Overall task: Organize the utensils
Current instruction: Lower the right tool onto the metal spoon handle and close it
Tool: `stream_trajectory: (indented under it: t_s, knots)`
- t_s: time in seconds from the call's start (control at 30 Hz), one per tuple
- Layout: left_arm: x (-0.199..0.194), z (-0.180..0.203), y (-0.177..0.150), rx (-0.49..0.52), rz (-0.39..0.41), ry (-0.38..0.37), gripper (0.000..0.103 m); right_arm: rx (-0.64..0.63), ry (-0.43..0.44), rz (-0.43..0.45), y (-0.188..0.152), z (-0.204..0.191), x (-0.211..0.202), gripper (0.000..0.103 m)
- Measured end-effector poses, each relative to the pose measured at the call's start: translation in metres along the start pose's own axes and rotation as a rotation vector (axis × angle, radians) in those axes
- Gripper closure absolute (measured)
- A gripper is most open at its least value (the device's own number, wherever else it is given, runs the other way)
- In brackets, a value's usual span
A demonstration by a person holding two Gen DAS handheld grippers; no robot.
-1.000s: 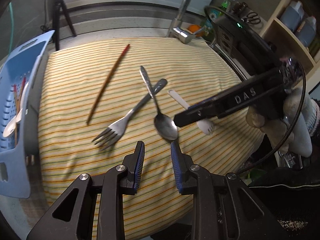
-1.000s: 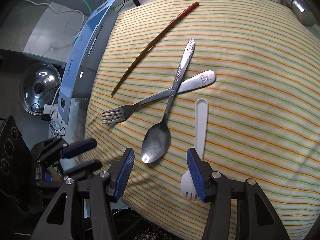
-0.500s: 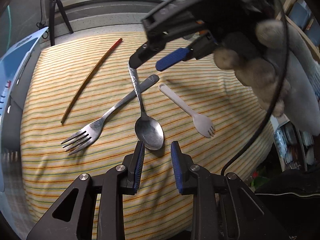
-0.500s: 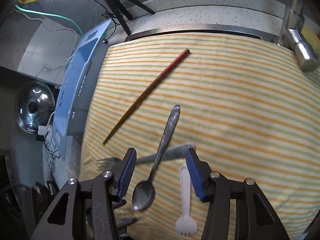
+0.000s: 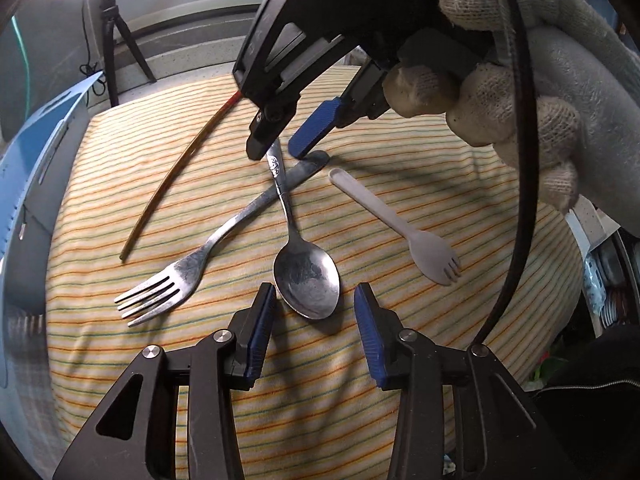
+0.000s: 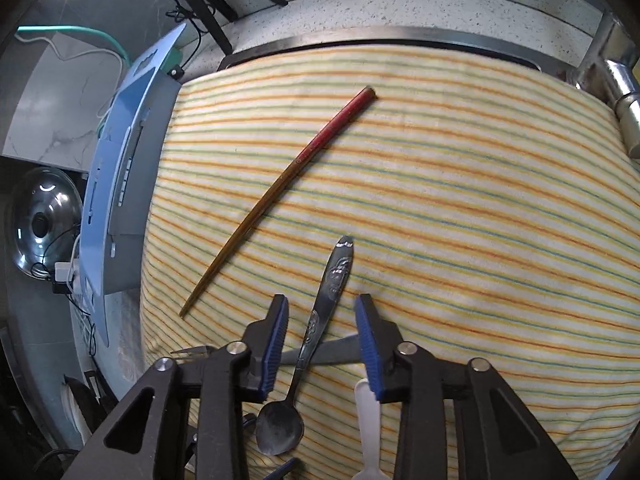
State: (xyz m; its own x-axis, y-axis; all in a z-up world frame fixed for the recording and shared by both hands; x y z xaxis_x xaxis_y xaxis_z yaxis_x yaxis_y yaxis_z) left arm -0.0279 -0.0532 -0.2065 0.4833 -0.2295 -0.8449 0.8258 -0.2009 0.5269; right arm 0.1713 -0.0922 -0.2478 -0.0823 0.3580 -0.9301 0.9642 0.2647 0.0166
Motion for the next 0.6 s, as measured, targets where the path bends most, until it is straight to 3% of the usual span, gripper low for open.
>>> stream_trajectory:
  t_s: [0.1, 0.23, 0.37, 0.43, 0.6]
  knots:
    - [0.001, 0.001, 0.000, 0.013, 0.010, 0.013, 0.072, -0.012, -0.023, 0.001, -0.002, -0.005, 0.002, 0.075]
    - [0.002, 0.000, 0.001, 0.018, 0.026, 0.006, 0.072, -0.035, -0.053, -0.011, -0.005, -0.012, 0.006, 0.076]
    - [0.004, 0.000, 0.003, 0.023, 0.042, 0.017, 0.072, -0.046, -0.091, -0.007, -0.004, -0.013, 0.007, 0.085]
    - [0.004, -0.002, 0.004, 0.021, 0.047, 0.014, 0.072, -0.031, -0.082, -0.007, -0.003, -0.010, 0.006, 0.091]
    - [0.006, -0.010, 0.008, 0.003, 0.056, -0.001, 0.072, -0.002, -0.048, 0.006, -0.001, -0.004, 0.004, 0.092]
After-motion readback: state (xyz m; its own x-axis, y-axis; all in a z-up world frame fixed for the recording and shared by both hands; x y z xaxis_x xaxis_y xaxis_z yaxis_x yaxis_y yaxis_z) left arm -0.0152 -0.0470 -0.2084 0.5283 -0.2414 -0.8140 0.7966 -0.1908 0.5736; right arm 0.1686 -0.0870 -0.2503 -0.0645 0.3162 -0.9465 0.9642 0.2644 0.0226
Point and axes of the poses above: each gripper's, at about its wrist camera, not at the fingertips, and x roughly the way its jaws point, z to its right, y to its top, the point moved 2 cm from there along x, roughly the way its jaws point, and after that the axes turned 4 degrees about x, right-handed, at the moved point
